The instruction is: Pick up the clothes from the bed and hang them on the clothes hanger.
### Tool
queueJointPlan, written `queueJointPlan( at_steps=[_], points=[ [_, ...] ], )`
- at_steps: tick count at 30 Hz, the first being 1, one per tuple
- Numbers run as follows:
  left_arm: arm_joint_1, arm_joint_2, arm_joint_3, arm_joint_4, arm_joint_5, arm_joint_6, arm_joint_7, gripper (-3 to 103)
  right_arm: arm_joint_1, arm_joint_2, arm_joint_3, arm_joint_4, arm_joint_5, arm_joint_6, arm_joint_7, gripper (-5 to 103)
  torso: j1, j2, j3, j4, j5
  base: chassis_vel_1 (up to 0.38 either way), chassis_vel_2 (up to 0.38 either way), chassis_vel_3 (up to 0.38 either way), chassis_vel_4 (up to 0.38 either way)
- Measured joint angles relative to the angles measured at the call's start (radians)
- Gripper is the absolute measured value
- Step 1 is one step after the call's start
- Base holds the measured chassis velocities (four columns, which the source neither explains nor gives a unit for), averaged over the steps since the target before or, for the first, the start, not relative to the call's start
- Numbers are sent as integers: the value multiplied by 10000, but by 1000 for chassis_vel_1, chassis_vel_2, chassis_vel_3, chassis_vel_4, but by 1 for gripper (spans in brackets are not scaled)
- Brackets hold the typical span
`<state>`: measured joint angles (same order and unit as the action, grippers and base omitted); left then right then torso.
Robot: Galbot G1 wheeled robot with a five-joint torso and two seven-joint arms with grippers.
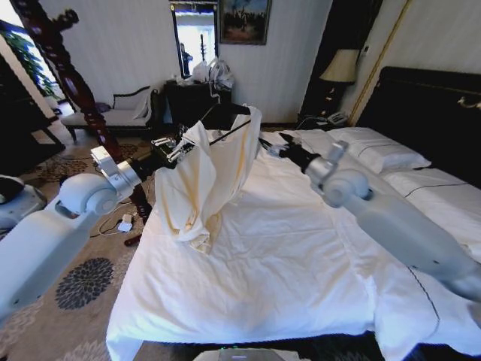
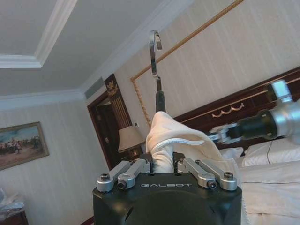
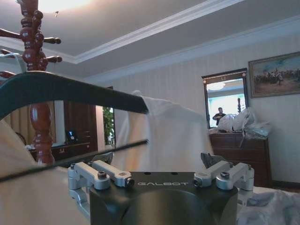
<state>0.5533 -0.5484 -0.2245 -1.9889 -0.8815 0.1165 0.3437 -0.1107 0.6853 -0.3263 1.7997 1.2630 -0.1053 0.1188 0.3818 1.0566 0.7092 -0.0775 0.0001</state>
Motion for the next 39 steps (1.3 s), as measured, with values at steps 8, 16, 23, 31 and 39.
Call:
queueJointPlan(
  at_steps=[8,16,23,31,39],
  points=[
    [24,74,0,-193,-9,9,23,19,811,842,-633,-517,165,-96,460,100,1,0,0,-4,-2,0,0,0,0],
    [10,63,21,-220,-31,8,52,19,1079,932,-660,-810,557,-92,617,86,1,0,0,-1,-1,0,0,0,0],
    [-35,15,76,-135,-22,5,92,19,900,578,-471,-637,618,83,222,60,1,-1,0,-3,0,0,0,0,0],
    [-91,29,107,-93,-35,6,156,19,474,141,-115,-385,621,313,-363,32,1,0,0,-4,0,0,0,0,0],
    [-118,-31,127,-117,-87,12,142,19,523,122,-85,-523,692,345,-676,2,0,-1,-1,-1,0,0,0,0,0]
  ],
)
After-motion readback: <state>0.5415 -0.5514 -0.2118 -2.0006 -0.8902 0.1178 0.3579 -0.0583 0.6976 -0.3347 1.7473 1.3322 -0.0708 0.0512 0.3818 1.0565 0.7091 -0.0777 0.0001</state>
